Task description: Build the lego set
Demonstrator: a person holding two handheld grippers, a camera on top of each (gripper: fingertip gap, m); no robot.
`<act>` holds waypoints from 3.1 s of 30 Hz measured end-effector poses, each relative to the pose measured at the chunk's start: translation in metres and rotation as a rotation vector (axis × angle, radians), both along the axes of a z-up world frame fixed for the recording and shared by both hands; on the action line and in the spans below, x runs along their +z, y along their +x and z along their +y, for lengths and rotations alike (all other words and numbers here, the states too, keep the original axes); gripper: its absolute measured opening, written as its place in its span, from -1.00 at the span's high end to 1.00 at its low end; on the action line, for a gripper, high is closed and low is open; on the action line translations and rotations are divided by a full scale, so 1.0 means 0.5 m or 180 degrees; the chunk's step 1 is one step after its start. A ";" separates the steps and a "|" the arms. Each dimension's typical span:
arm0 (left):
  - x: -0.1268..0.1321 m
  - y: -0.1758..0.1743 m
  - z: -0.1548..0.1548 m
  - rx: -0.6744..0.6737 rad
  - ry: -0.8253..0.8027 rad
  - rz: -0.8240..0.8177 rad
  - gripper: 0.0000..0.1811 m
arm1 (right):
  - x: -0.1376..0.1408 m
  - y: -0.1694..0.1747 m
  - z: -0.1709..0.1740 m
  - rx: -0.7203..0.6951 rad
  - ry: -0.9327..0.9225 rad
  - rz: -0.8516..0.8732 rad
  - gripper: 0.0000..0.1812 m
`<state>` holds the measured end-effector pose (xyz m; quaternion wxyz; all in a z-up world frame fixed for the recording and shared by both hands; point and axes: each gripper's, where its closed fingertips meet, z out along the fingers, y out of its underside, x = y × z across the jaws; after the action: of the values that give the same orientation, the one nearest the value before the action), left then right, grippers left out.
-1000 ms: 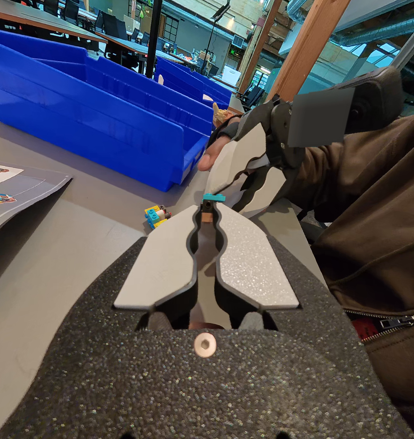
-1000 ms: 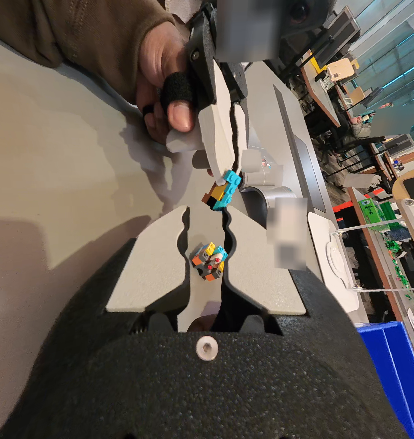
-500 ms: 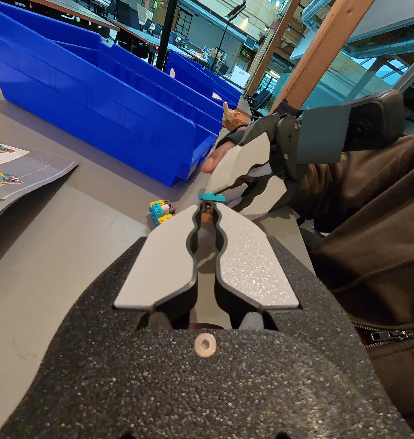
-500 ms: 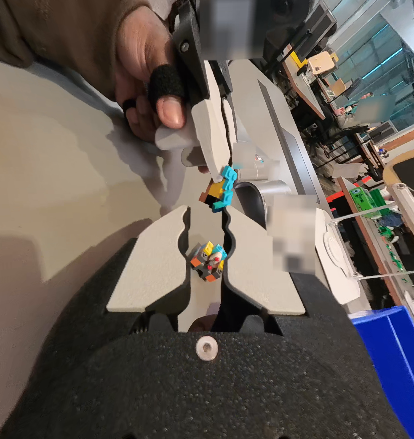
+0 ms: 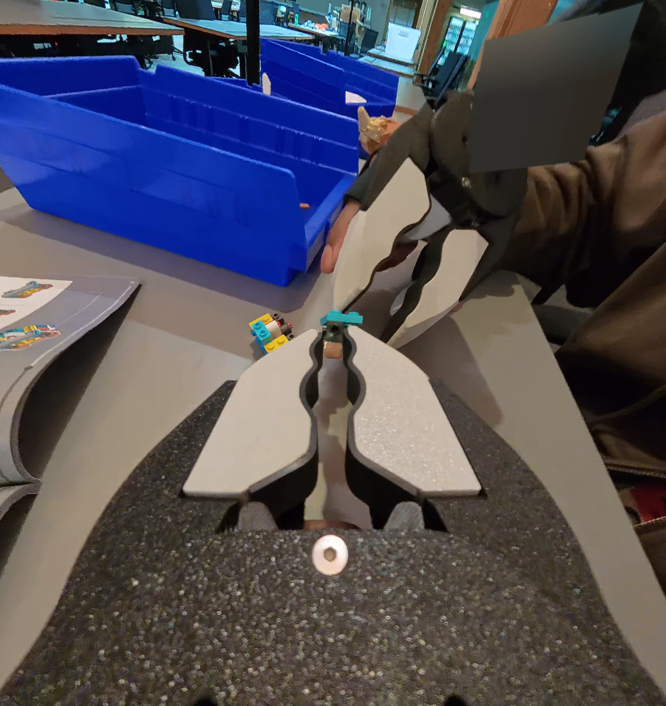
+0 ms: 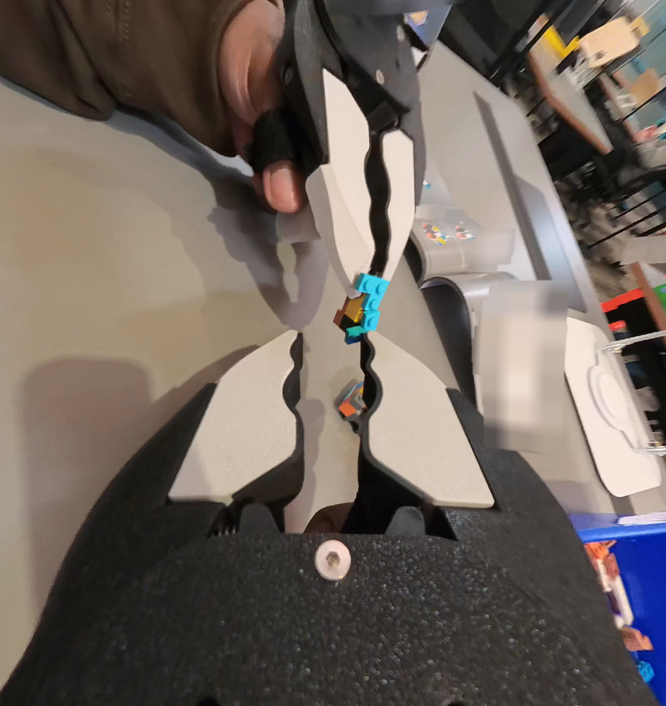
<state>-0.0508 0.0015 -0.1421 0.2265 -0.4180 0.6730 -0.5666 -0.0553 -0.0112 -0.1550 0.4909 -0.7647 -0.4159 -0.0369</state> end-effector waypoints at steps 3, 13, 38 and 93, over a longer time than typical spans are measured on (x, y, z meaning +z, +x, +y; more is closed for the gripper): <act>-0.007 0.000 -0.004 -0.0018 0.0298 -0.0074 0.90 | -0.008 -0.001 -0.005 0.0012 -0.0130 -0.0013 0.67; -0.014 0.002 -0.008 -0.0032 0.0493 -0.0120 0.90 | -0.018 -0.005 -0.015 0.0087 -0.0235 -0.0080 0.67; 0.000 -0.017 -0.030 -0.0332 0.0009 -0.0056 0.90 | -0.010 -0.031 -0.029 0.0532 0.0187 -0.0128 0.76; 0.032 -0.040 -0.063 -0.0767 -0.0941 0.0115 0.91 | -0.062 -0.088 -0.316 0.1511 -0.0980 0.0651 0.67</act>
<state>-0.0710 -0.0300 -0.1262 0.0810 -0.3731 0.6316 -0.6748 -0.0992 -0.1692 -0.1860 0.4034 -0.7113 -0.5321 0.2196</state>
